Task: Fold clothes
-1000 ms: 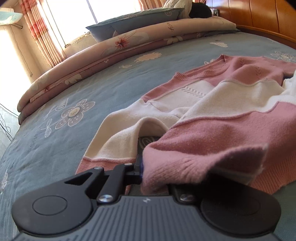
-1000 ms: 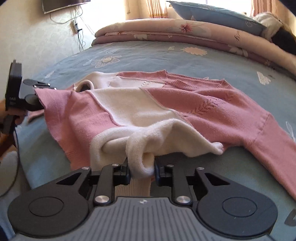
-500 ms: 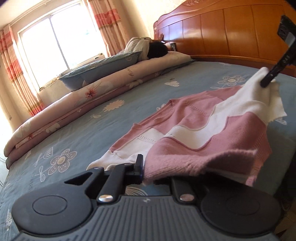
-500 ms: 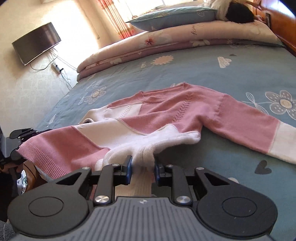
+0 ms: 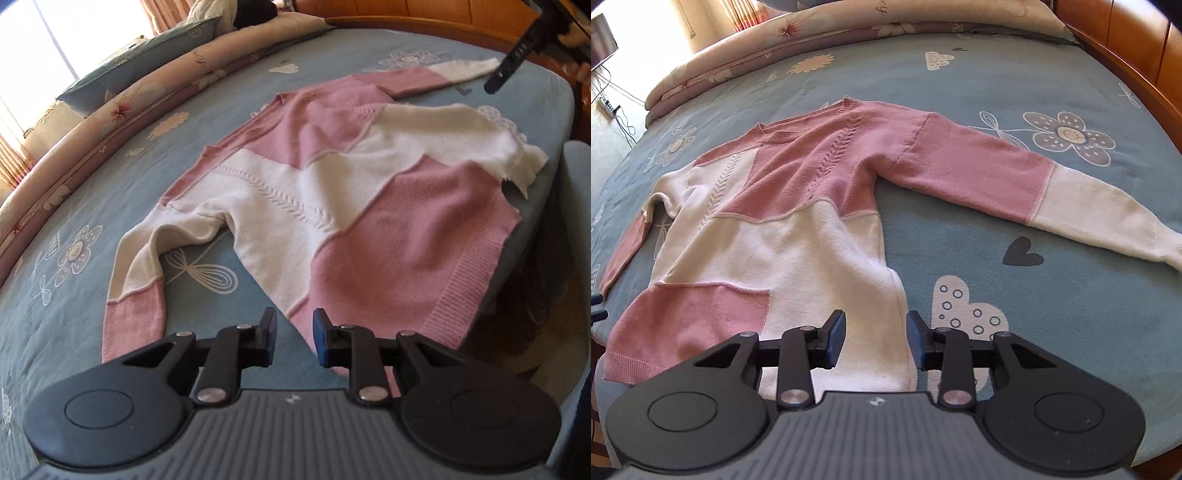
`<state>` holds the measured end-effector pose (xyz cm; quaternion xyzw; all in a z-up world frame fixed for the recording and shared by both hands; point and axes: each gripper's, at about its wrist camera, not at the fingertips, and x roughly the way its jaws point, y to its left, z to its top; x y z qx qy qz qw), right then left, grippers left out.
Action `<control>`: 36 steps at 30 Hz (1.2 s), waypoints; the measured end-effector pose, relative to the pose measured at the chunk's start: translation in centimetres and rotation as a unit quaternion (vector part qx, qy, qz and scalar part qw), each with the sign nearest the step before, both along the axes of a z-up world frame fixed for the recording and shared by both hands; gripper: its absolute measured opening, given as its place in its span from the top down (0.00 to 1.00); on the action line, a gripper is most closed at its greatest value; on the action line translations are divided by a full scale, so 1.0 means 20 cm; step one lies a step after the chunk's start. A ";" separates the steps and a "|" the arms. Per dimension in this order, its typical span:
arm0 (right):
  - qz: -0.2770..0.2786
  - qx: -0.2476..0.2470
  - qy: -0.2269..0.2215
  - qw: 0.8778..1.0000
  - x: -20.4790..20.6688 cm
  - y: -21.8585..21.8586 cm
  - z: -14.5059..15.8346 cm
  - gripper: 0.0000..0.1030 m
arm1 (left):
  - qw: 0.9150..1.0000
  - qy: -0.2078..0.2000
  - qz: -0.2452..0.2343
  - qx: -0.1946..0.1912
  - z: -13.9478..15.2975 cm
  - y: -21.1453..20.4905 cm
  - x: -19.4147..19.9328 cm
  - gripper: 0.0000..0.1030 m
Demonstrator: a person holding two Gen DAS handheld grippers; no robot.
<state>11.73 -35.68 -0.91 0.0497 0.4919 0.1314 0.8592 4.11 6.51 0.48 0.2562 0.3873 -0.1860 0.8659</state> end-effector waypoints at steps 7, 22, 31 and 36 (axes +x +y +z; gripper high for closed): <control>0.025 0.006 -0.011 1.000 -0.01 0.09 0.01 0.57 | 0.998 -0.009 0.035 -0.050 0.10 0.05 0.11 0.68; 0.064 0.014 -0.005 0.998 0.05 0.21 -0.06 0.55 | 0.906 0.119 0.250 -0.321 -0.12 0.36 0.72 0.53; 0.049 0.045 -0.011 0.998 0.23 0.14 -0.11 0.50 | 0.823 0.140 0.347 -0.427 -0.42 0.51 0.97 0.54; 0.018 0.110 -0.010 0.994 0.41 0.07 -0.19 0.49 | 0.791 0.140 0.367 -0.469 -0.53 0.53 1.02 0.54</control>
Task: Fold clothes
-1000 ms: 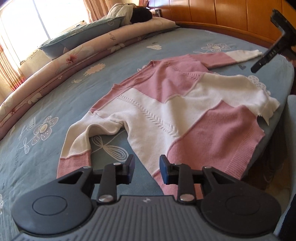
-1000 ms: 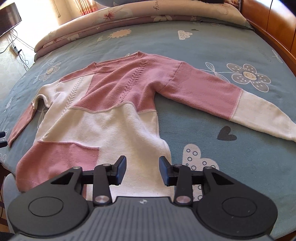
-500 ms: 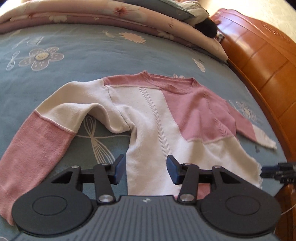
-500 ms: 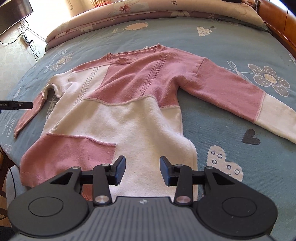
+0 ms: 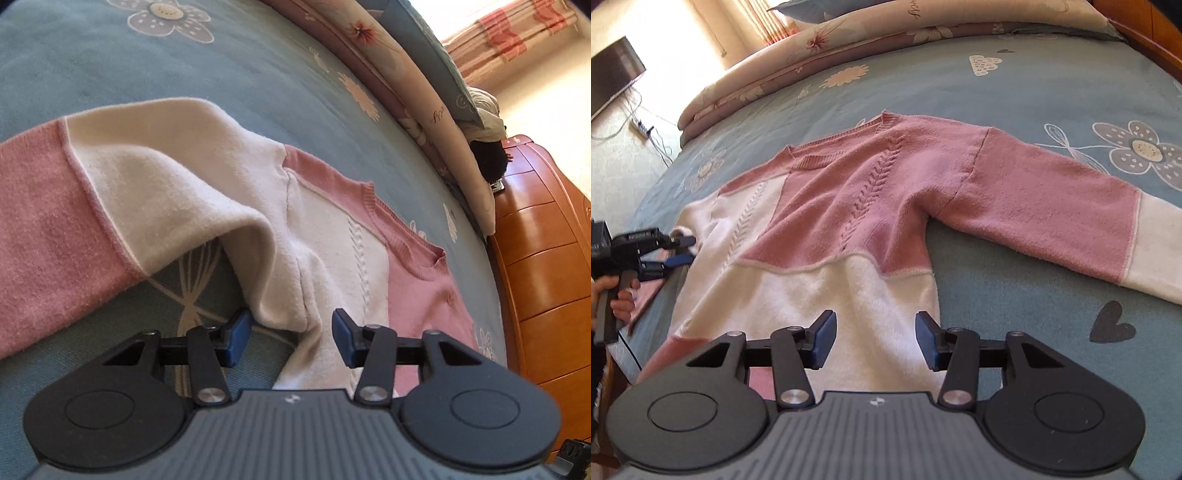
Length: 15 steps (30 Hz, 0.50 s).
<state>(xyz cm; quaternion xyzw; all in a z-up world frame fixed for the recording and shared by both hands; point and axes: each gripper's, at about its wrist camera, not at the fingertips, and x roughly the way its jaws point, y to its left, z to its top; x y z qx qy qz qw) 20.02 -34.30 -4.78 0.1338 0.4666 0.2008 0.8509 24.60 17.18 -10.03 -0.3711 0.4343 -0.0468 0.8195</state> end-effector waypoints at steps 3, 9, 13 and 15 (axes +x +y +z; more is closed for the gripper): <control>-0.029 0.074 0.016 0.997 0.13 -0.08 -0.08 0.49 | 0.999 0.005 0.012 -0.035 -0.03 0.01 0.01 0.54; -0.070 0.174 0.056 0.981 0.31 -0.17 -0.27 0.45 | 0.995 0.020 0.012 -0.092 -0.08 -0.04 -0.02 0.52; -0.088 0.210 0.053 0.972 0.38 -0.18 -0.36 0.45 | 0.994 0.003 0.032 -0.103 -0.12 -0.05 0.02 0.50; -0.102 0.230 0.045 0.967 0.41 -0.19 -0.38 0.45 | 0.993 -0.009 0.043 -0.107 -0.13 -0.05 0.07 0.49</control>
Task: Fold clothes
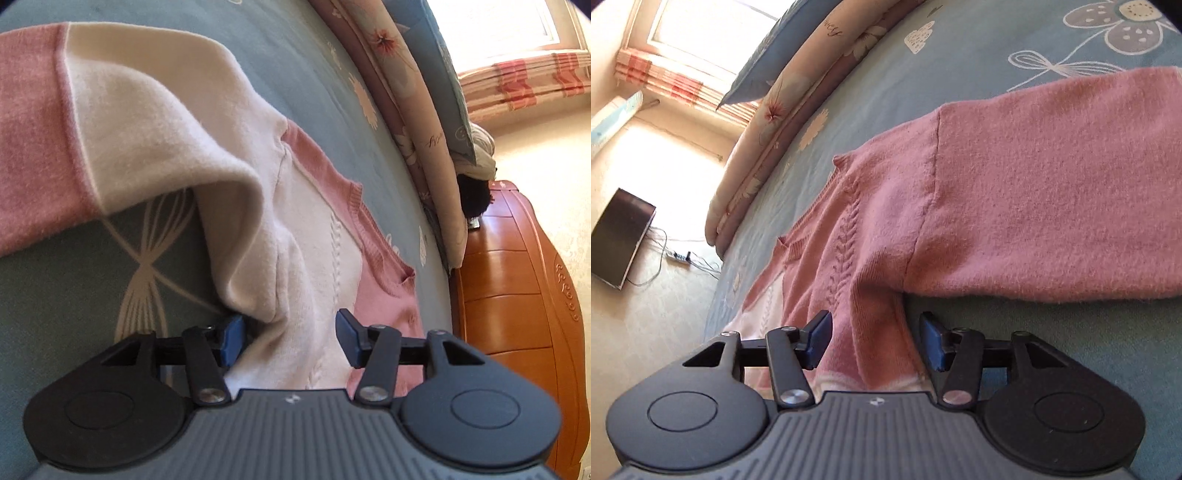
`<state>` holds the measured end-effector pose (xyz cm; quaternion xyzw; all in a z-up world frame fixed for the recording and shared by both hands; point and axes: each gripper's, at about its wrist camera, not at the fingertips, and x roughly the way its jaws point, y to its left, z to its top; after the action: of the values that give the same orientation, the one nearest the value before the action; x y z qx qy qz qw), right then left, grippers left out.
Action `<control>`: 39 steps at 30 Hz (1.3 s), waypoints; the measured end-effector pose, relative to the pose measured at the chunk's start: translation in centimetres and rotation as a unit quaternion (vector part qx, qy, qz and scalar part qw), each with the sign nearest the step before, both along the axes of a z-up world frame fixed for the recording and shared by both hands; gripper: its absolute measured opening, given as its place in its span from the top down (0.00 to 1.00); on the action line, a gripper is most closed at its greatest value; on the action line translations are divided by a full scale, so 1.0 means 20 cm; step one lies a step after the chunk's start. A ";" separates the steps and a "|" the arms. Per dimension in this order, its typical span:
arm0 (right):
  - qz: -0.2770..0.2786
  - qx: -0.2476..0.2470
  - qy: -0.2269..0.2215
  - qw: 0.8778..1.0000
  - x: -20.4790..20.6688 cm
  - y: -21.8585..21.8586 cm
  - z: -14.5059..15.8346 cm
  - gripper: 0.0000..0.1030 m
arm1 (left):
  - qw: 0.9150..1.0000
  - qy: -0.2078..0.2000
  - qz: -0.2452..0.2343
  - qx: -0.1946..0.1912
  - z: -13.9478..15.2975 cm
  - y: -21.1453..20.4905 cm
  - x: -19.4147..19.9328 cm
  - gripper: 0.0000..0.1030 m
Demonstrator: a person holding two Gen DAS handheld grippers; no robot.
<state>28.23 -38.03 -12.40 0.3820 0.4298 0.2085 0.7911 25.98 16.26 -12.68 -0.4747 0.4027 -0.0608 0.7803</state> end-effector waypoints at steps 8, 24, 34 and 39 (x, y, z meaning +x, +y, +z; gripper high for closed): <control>-0.042 -0.034 -0.052 0.997 0.07 0.01 0.03 0.45 | 0.995 -0.043 0.040 0.079 0.06 0.02 0.10 0.51; -0.083 -0.143 -0.113 0.980 0.12 -0.09 0.11 0.72 | 0.980 -0.039 0.024 0.193 0.18 0.14 0.28 0.65; -0.052 -0.210 -0.070 0.974 0.06 -0.03 0.14 0.52 | 0.968 -0.033 -0.024 0.247 0.21 0.06 0.19 0.56; -0.003 -0.216 -0.048 0.975 -0.19 -0.02 0.22 0.51 | 0.954 -0.028 -0.073 0.291 0.31 -0.02 0.01 0.54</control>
<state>24.46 -38.50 -8.03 0.1928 0.4254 0.1258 0.8752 26.10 15.81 -6.46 -0.1946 0.4144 -0.0108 0.8890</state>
